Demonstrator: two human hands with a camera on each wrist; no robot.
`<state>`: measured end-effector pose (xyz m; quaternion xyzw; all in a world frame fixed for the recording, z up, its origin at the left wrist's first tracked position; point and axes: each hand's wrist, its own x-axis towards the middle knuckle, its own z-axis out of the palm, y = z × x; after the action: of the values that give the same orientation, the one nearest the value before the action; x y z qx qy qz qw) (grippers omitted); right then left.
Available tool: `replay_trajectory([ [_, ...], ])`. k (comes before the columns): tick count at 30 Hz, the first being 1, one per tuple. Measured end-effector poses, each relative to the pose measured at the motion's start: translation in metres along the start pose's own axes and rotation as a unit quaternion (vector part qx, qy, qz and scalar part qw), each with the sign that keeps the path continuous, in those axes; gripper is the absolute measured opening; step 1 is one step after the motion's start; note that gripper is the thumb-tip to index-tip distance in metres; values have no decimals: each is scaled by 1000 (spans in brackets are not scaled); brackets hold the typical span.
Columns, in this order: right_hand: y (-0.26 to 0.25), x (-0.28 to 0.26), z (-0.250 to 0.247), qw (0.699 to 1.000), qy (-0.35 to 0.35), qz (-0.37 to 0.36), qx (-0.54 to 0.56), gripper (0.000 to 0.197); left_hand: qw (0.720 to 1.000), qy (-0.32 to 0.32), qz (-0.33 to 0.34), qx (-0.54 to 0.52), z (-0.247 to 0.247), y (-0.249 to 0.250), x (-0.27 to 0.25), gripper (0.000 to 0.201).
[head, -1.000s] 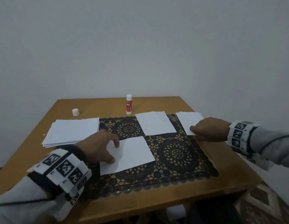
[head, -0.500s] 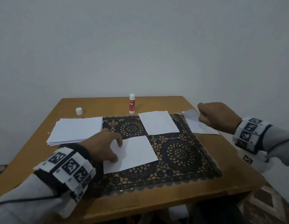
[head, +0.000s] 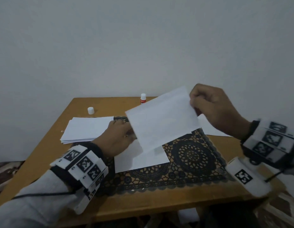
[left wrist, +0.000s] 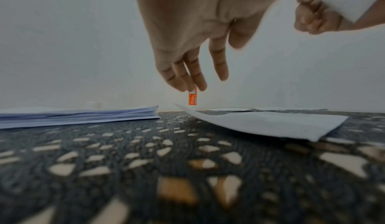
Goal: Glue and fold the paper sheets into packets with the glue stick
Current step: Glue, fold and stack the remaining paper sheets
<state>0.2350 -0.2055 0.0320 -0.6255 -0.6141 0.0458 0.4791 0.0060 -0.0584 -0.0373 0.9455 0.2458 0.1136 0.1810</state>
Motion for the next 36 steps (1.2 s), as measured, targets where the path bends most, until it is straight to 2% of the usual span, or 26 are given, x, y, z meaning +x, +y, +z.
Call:
replay_trajectory([
  [1,0,1,9,998,-5,40,42,18,996,43,23,-71,-2,4,-3,26],
  [2,2,1,19,994,-11,81,67,21,989,83,18,-117,-3,6,-5,29],
  [5,14,-5,46,979,-33,186,81,24,966,105,-55,-232,-4,6,-4,27],
  [7,25,-8,57,967,-41,236,82,26,965,130,-64,-219,-6,3,-6,37],
  [12,36,-9,73,940,-45,323,103,27,951,196,-72,-230,-8,5,-5,44],
  [15,38,-10,78,927,-59,355,103,21,943,231,-83,-224,-9,4,-3,32],
  [17,39,-10,82,921,-78,366,104,15,960,201,-106,-163,-7,-2,0,11],
  [18,39,-11,84,921,-86,367,97,13,967,182,-117,-131,-6,-5,1,7],
  [24,38,-13,90,931,-142,333,37,21,978,132,-160,-29,-2,-13,2,11],
  [32,42,-15,92,938,-169,302,-12,24,975,120,-186,-17,-2,-17,3,14],
  [36,42,-15,93,936,-174,304,-23,22,979,106,-172,-10,-2,-17,2,21],
])
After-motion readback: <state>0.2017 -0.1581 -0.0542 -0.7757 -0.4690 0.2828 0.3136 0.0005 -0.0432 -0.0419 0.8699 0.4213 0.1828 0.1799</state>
